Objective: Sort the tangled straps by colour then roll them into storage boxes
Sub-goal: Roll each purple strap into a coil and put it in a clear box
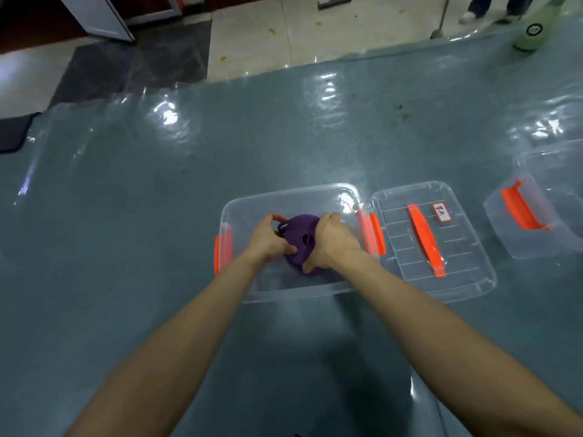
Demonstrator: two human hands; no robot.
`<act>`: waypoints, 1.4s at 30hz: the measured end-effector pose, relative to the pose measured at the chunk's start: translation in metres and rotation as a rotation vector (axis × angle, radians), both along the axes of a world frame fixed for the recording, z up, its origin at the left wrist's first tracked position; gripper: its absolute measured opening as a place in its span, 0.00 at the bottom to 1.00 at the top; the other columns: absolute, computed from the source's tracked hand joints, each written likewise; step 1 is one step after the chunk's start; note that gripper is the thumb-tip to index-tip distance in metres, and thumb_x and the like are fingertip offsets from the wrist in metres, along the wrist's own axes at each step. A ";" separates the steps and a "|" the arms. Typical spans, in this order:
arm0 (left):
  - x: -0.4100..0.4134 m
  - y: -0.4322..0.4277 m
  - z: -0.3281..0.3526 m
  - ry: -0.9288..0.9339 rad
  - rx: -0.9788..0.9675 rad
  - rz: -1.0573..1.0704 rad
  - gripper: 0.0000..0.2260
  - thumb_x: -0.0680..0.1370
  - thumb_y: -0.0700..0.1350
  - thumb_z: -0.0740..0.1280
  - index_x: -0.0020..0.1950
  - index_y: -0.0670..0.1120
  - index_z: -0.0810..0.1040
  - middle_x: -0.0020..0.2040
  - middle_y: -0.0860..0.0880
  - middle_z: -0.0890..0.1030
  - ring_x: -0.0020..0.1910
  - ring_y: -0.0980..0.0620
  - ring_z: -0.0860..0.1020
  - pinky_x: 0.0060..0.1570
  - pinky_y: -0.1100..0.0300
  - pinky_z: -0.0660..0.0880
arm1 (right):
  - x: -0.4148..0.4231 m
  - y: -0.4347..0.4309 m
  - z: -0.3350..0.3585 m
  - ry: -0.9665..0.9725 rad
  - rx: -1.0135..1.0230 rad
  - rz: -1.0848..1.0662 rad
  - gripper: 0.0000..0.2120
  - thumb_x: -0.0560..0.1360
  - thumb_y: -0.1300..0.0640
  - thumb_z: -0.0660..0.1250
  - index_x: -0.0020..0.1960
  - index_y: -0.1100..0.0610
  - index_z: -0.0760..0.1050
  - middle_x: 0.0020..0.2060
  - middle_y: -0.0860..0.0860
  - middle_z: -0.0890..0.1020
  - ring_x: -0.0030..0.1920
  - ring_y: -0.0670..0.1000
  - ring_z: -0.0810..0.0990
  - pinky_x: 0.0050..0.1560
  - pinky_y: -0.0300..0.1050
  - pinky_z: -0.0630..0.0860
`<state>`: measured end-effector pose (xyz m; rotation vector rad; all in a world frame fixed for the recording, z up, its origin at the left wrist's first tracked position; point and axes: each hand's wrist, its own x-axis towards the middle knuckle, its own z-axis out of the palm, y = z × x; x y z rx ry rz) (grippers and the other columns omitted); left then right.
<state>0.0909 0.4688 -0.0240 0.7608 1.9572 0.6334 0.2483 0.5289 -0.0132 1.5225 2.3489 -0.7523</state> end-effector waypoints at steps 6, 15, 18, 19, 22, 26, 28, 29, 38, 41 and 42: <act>-0.001 -0.002 -0.018 0.149 -0.004 -0.099 0.34 0.68 0.36 0.85 0.69 0.48 0.75 0.56 0.42 0.87 0.55 0.41 0.86 0.58 0.46 0.83 | -0.006 0.003 -0.012 -0.083 -0.060 0.063 0.62 0.55 0.39 0.90 0.75 0.68 0.65 0.66 0.63 0.71 0.64 0.61 0.80 0.63 0.52 0.82; -0.001 -0.007 -0.024 0.481 0.043 -0.318 0.33 0.70 0.45 0.85 0.71 0.48 0.75 0.54 0.43 0.87 0.54 0.40 0.86 0.51 0.51 0.81 | -0.003 0.004 0.009 -0.074 -0.141 0.076 0.55 0.65 0.38 0.86 0.78 0.66 0.63 0.70 0.62 0.71 0.69 0.62 0.79 0.69 0.54 0.79; 0.002 -0.010 -0.022 0.646 0.004 -0.392 0.34 0.72 0.53 0.84 0.73 0.48 0.71 0.57 0.43 0.86 0.55 0.38 0.85 0.52 0.45 0.82 | 0.019 -0.002 0.036 0.217 0.013 -0.005 0.27 0.79 0.47 0.75 0.71 0.61 0.74 0.67 0.58 0.80 0.64 0.60 0.83 0.62 0.52 0.80; 0.003 -0.010 -0.020 0.710 -0.027 -0.401 0.36 0.73 0.55 0.83 0.74 0.48 0.69 0.57 0.42 0.86 0.55 0.37 0.85 0.50 0.45 0.82 | 0.032 -0.008 0.042 0.396 0.121 -0.092 0.18 0.81 0.51 0.71 0.68 0.58 0.79 0.62 0.55 0.85 0.60 0.57 0.85 0.60 0.50 0.81; 0.007 -0.008 -0.011 0.852 -0.078 -0.445 0.37 0.73 0.61 0.81 0.72 0.46 0.68 0.56 0.41 0.85 0.54 0.36 0.85 0.48 0.46 0.81 | 0.081 -0.028 0.047 0.942 0.330 -0.573 0.12 0.79 0.57 0.64 0.55 0.50 0.86 0.44 0.46 0.88 0.42 0.51 0.87 0.47 0.48 0.83; 0.022 -0.013 0.012 0.789 -0.001 -0.477 0.22 0.79 0.59 0.75 0.65 0.46 0.76 0.58 0.43 0.85 0.57 0.38 0.83 0.54 0.44 0.81 | 0.148 -0.022 0.005 0.668 0.350 -0.880 0.11 0.80 0.59 0.66 0.58 0.58 0.84 0.51 0.55 0.86 0.52 0.60 0.84 0.58 0.56 0.79; 0.038 -0.025 0.023 0.723 0.123 -0.429 0.18 0.84 0.60 0.68 0.63 0.48 0.79 0.56 0.45 0.85 0.56 0.40 0.83 0.54 0.45 0.81 | 0.172 -0.005 -0.018 0.460 0.280 -0.844 0.13 0.82 0.58 0.67 0.64 0.62 0.80 0.61 0.61 0.81 0.60 0.65 0.81 0.63 0.58 0.75; 0.046 -0.034 0.029 0.715 0.183 -0.418 0.17 0.86 0.61 0.65 0.62 0.49 0.79 0.55 0.47 0.85 0.54 0.42 0.83 0.53 0.46 0.80 | 0.179 0.004 -0.027 0.369 0.249 -0.821 0.15 0.82 0.57 0.68 0.66 0.63 0.79 0.64 0.63 0.79 0.62 0.67 0.80 0.65 0.59 0.74; 0.088 -0.092 0.036 0.972 0.265 -0.498 0.21 0.89 0.59 0.52 0.52 0.47 0.77 0.46 0.47 0.82 0.47 0.39 0.81 0.41 0.48 0.73 | 0.204 0.043 -0.036 0.122 0.150 -0.713 0.24 0.71 0.45 0.82 0.51 0.65 0.84 0.50 0.64 0.87 0.53 0.65 0.87 0.54 0.56 0.84; 0.089 -0.091 0.035 0.992 0.275 -0.494 0.22 0.89 0.59 0.50 0.48 0.47 0.74 0.42 0.47 0.81 0.42 0.39 0.81 0.38 0.49 0.73 | 0.218 0.014 -0.032 0.118 0.160 -0.736 0.24 0.68 0.44 0.82 0.48 0.64 0.85 0.46 0.64 0.87 0.50 0.64 0.88 0.50 0.54 0.83; 0.089 -0.092 0.035 0.981 0.280 -0.491 0.23 0.88 0.60 0.49 0.47 0.47 0.74 0.41 0.48 0.80 0.41 0.39 0.81 0.39 0.48 0.74 | 0.223 0.000 -0.030 0.131 0.164 -0.756 0.22 0.68 0.44 0.81 0.46 0.63 0.85 0.43 0.63 0.86 0.48 0.64 0.88 0.47 0.52 0.82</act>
